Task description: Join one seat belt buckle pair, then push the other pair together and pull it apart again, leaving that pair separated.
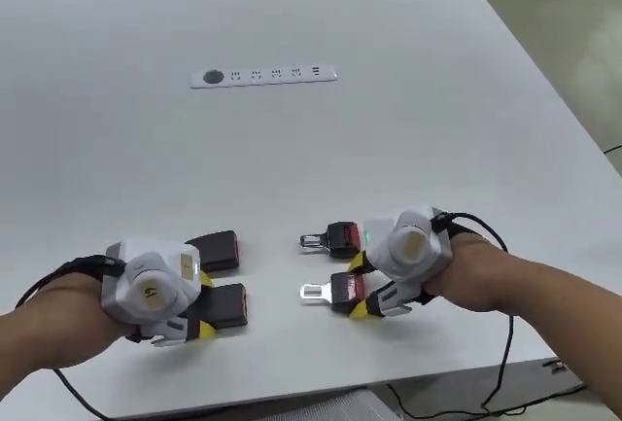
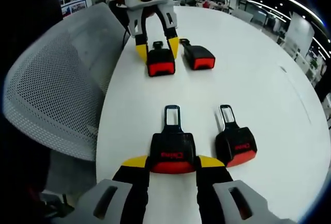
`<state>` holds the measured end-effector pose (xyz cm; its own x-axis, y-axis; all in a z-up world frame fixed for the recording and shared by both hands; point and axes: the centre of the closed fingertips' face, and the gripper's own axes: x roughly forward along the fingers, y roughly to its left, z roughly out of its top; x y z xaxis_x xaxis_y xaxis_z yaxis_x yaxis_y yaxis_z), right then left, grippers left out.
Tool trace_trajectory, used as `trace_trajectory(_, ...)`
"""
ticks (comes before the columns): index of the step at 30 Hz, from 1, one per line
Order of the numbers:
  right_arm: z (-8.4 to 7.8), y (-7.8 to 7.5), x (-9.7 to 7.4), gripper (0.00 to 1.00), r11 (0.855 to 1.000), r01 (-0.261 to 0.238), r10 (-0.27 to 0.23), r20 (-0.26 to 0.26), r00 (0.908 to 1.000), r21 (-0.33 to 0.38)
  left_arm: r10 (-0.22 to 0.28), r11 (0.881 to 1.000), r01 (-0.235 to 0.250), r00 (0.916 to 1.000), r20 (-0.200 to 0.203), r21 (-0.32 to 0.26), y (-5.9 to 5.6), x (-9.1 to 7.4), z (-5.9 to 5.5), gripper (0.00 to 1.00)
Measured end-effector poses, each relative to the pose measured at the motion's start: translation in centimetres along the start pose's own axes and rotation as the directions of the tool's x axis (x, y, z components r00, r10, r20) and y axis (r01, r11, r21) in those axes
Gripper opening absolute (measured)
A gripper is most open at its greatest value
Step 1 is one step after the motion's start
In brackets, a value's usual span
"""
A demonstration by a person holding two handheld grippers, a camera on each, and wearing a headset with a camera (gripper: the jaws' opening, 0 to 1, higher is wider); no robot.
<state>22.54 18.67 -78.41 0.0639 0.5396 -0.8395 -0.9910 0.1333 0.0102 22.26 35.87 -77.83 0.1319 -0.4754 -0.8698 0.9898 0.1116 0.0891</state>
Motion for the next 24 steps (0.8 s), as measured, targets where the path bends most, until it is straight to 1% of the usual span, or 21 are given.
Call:
trace_trajectory(3,0.0,0.1,0.0,0.32,1.0,-0.002,0.002,-0.004,1.0,-0.006,-0.007,1.0,0.007,1.0,-0.003,0.009,0.0,0.0,0.0,0.34)
trace_trajectory(9,0.0,0.0,-0.1,0.32,1.0,-0.009,0.009,-0.016,0.9998,-0.012,-0.012,1.0,0.012,0.9999,-0.006,0.002,-0.1,0.1,0.1,0.34)
trace_trajectory(17,0.1,0.0,-0.1,0.32,1.0,-0.006,0.007,-0.03,0.9995,0.013,-0.016,1.0,0.016,0.9998,-0.013,-0.003,0.0,0.1,0.0,0.34)
trace_trajectory(21,0.5,0.3,0.0,0.32,1.0,-0.006,0.006,-0.032,0.9995,0.008,-0.018,1.0,0.018,0.9998,-0.012,-0.008,-0.1,0.1,0.0,0.34)
trace_trajectory(24,1.1,0.7,0.3,0.32,1.0,-0.012,0.011,-0.03,0.9995,-0.002,-0.019,1.0,0.019,0.9997,-0.015,-0.008,-0.1,0.1,0.1,0.34)
